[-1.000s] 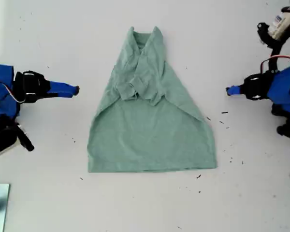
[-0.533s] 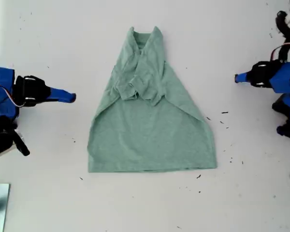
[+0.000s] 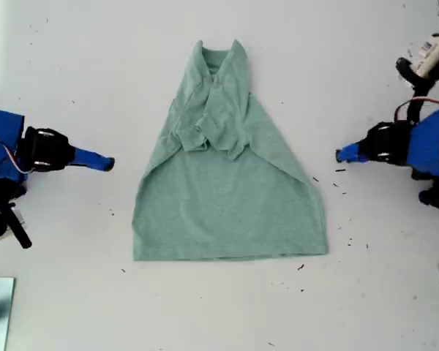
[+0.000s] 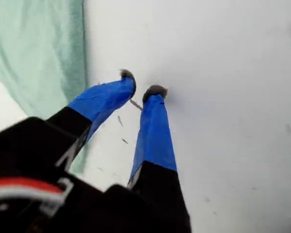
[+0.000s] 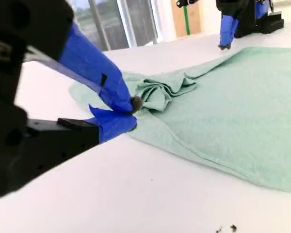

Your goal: Fold t shirt

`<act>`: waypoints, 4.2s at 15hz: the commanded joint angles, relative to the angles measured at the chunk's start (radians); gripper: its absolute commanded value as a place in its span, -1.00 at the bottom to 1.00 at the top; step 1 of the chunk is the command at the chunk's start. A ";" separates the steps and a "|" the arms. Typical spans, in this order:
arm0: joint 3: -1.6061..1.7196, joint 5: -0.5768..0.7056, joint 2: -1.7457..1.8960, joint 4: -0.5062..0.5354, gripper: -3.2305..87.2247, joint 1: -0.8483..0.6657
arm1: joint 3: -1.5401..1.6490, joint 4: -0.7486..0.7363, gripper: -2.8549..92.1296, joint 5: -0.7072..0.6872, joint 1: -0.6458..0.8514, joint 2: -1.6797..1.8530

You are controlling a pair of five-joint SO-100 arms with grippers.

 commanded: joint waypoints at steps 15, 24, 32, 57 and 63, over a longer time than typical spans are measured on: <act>0.012 0.015 0.008 -0.003 -0.93 -0.012 | -1.436 0.373 -0.17 -0.126 -0.486 -1.138; 0.012 0.015 0.008 -0.005 -0.93 -0.005 | -0.703 -0.233 -0.20 -0.140 -0.425 -1.212; 0.014 0.015 0.006 -0.005 -0.93 -0.011 | -0.818 -0.485 -0.90 -0.080 -0.561 -1.913; 0.014 0.025 0.006 -0.006 -0.93 -0.002 | -1.215 -0.630 -0.23 -0.017 -0.460 -1.710; 0.014 0.025 0.006 -0.006 -0.93 -0.012 | -1.666 0.043 -0.41 -0.089 -0.512 -1.592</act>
